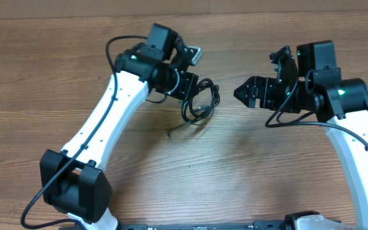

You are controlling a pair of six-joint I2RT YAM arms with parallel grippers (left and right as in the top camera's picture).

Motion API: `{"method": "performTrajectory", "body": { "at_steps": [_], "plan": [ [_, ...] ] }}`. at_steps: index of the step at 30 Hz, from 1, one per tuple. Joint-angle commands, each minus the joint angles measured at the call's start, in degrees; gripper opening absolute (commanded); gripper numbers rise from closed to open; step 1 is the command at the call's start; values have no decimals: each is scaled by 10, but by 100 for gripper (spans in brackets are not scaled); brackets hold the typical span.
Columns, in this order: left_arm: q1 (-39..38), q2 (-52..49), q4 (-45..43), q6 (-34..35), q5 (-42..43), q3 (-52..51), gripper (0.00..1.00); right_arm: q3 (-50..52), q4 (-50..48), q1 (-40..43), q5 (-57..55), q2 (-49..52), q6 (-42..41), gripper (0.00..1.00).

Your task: Untangle cables

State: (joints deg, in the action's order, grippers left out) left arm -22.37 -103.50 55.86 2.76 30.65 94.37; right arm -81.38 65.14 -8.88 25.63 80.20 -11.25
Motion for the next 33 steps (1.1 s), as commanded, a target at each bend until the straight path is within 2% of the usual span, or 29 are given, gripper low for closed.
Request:
{"method": "performTrajectory", "body": {
  "at_steps": [1, 2, 4, 8, 12, 14, 17, 22, 27, 28, 31, 32, 33],
  "plan": [
    [29, 10, 17, -45, 137, 10, 4, 8, -5, -22, 10, 17, 13, 88],
    [38, 10, 24, -42, 162, 10, 4, 8, -7, -29, 10, 20, 13, 88],
    [50, 10, 29, -25, 193, 10, 4, 8, -16, -46, 10, 29, 13, 81],
    [78, 10, 46, 73, 232, 10, 4, 8, -46, -102, -31, 64, 6, 80],
    [90, 10, 63, 78, 303, 10, 4, 8, -76, -130, -50, 93, 1, 80],
    [92, 10, 63, 97, 322, 10, 4, 8, -90, -137, -84, 105, -36, 75],
    [94, 10, 65, 154, 322, 10, 4, 8, -112, -153, -146, 125, -84, 75],
    [96, 10, 66, 168, 353, 10, 4, 8, -135, -171, -181, 173, -116, 74],
    [98, 10, 65, 168, 378, 10, 4, 8, -151, -164, -205, 213, -147, 65],
    [101, 10, 65, 167, 375, 10, 4, 8, -148, -159, -213, 214, -156, 62],
    [115, 10, 64, 168, 344, 10, 4, 8, -130, -137, -220, 214, -159, 40],
    [124, 10, 62, 168, 327, 10, 4, 8, -117, -122, -219, 214, -152, 24],
    [127, 10, 62, 168, 316, 10, 4, 8, -110, -115, -219, 214, -144, 13]
  ]
}}
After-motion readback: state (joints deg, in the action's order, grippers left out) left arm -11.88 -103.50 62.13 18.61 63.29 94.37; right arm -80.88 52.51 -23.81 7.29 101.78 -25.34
